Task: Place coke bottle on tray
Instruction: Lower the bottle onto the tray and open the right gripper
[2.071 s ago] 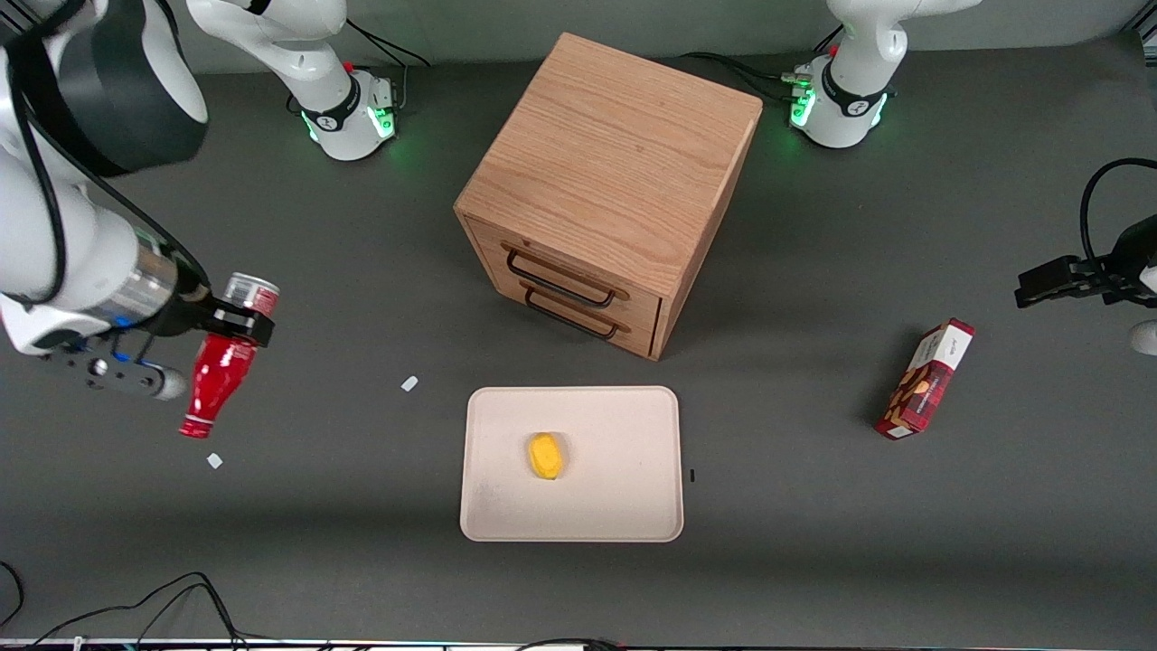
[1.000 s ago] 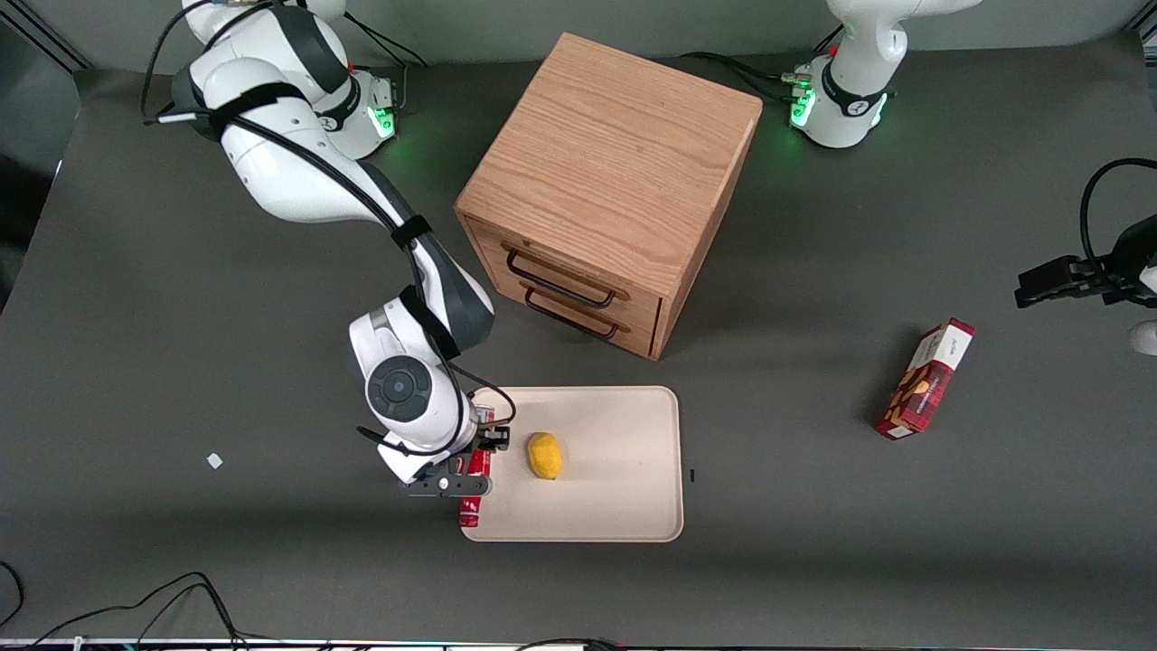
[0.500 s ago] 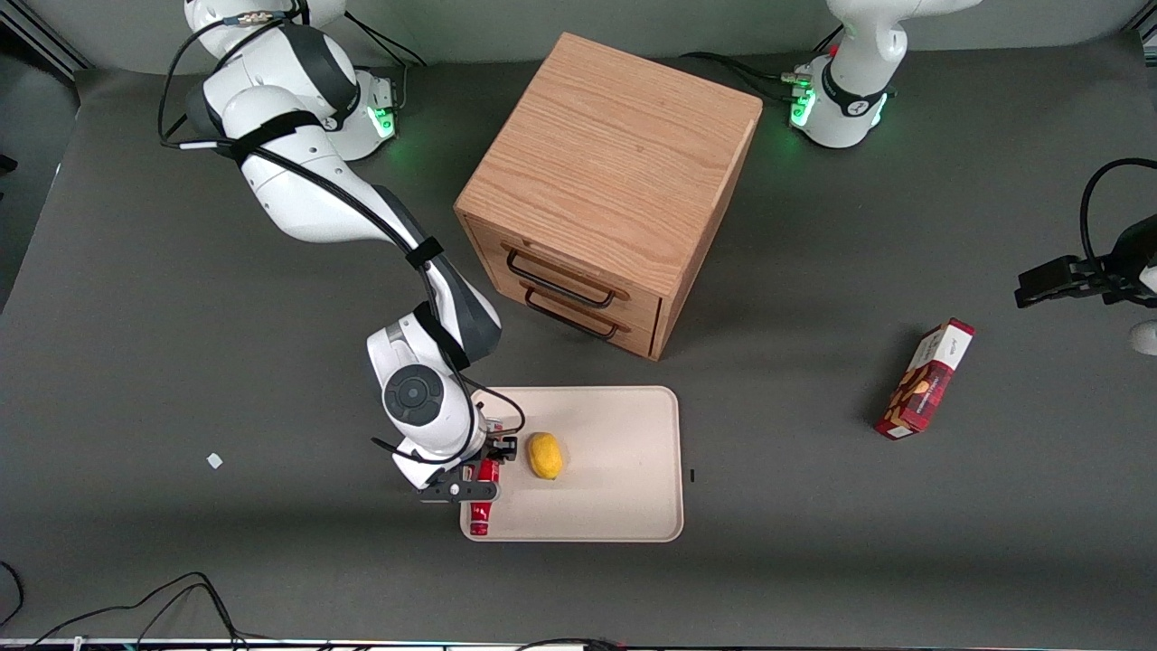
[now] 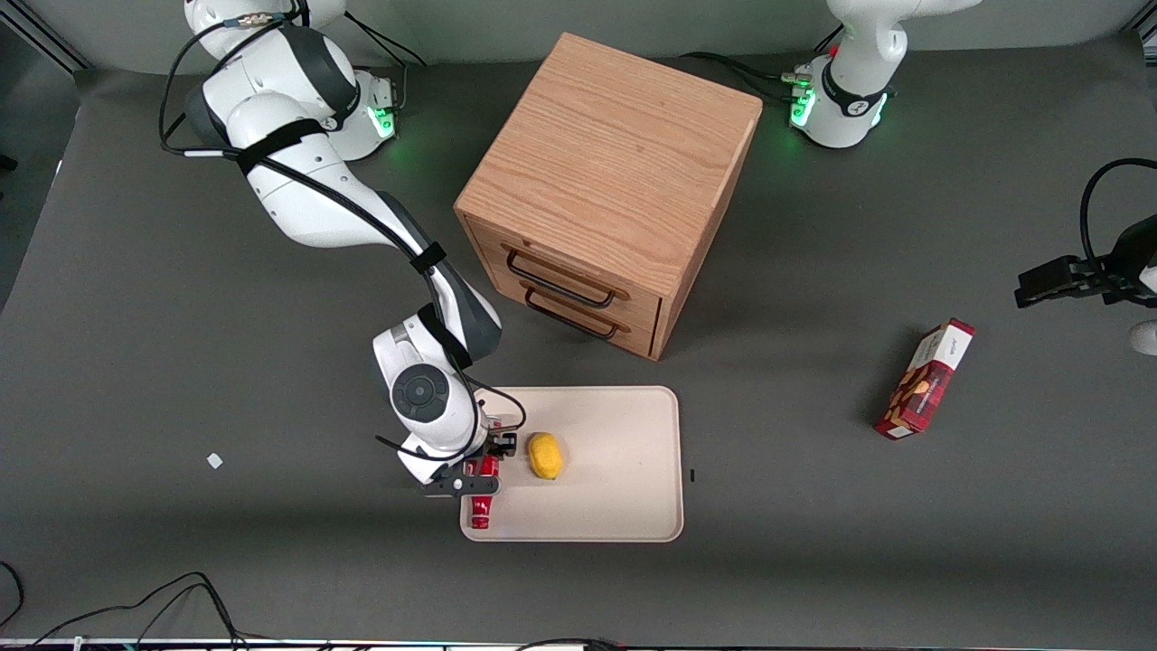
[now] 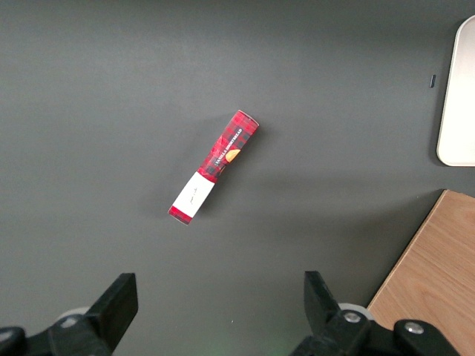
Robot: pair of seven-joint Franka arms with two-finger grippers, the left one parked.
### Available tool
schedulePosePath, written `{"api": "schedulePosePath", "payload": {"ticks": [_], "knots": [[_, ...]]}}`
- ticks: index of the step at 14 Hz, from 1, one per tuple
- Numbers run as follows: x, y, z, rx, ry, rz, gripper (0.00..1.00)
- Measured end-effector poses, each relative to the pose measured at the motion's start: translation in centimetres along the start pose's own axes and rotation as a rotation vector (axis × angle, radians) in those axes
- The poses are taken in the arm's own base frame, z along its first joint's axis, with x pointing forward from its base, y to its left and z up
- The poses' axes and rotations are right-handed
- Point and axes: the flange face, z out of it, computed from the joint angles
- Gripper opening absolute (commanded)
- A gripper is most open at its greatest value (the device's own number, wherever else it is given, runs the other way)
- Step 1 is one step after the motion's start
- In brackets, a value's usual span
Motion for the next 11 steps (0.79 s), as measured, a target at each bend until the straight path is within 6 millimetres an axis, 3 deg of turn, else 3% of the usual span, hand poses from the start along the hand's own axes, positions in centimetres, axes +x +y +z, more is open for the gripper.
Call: {"api": "schedulePosePath", "payload": {"ticks": [11], "knots": [[0.22, 0.37, -0.04, -0.005, 0.007, -0.001, 1.0]]}}
